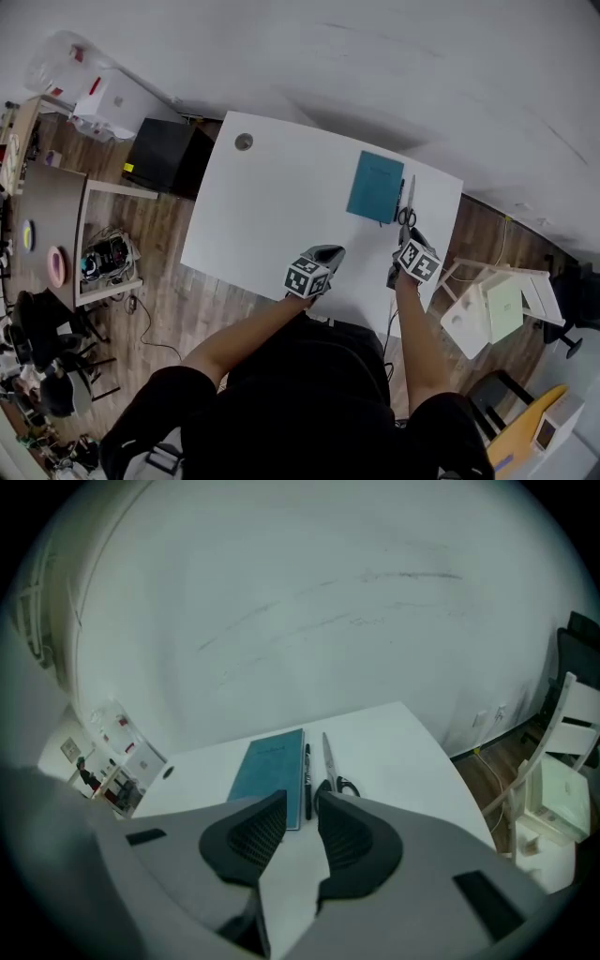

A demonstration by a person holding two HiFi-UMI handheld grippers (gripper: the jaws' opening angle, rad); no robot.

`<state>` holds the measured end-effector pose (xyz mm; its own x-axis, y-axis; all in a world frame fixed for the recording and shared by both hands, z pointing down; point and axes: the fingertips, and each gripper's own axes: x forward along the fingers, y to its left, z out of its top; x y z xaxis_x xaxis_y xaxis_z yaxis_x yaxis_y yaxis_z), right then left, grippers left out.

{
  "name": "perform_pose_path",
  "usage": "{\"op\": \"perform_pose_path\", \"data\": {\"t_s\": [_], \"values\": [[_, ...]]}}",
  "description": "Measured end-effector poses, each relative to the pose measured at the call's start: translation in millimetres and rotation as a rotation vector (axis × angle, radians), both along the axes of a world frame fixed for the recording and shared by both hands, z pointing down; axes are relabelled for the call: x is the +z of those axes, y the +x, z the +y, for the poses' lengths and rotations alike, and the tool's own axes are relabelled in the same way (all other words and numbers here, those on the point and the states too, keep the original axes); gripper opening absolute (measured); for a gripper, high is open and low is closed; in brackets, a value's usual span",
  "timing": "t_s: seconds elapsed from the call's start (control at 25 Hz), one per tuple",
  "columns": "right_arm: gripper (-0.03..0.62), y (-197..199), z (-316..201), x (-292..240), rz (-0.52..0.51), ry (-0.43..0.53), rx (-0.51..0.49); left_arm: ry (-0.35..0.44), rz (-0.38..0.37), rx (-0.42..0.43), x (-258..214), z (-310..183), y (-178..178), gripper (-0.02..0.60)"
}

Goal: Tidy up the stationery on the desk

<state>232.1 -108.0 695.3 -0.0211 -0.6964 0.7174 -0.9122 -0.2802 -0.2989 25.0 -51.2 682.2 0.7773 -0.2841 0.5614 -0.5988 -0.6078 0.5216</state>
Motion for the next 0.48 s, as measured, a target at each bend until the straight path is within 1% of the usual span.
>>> {"op": "perform_pose_path", "data": {"t_s": [0.08,0.12,0.2,0.36,0.48], "values": [[0.116,-15.7,14.8,-22.6,-0.032,0.07,-0.004,0.022,-0.015,0.005,-4.9,2.2,-11.6,0.02],[0.103,-24.9,23.7,-35.2,-0.038,0.1,-0.008,0.032,-0.014,0.003,-8.3,3.6,-18.0,0.018],[0.07,-47.8,42.6,-59.3,-0.035,0.146,-0.025,0.057,0.017,-0.005,-20.3,6.6,-31.6,0.018],[0.046,-110.7,70.3,-94.0,0.009,0.213,-0.108,0.147,0.064,-0.005,-50.5,7.2,-60.6,0.018],[0.041,-155.5,89.5,-115.5,0.064,0.237,-0.164,0.163,0.086,0.003,-64.0,15.9,-77.0,0.018]]}}
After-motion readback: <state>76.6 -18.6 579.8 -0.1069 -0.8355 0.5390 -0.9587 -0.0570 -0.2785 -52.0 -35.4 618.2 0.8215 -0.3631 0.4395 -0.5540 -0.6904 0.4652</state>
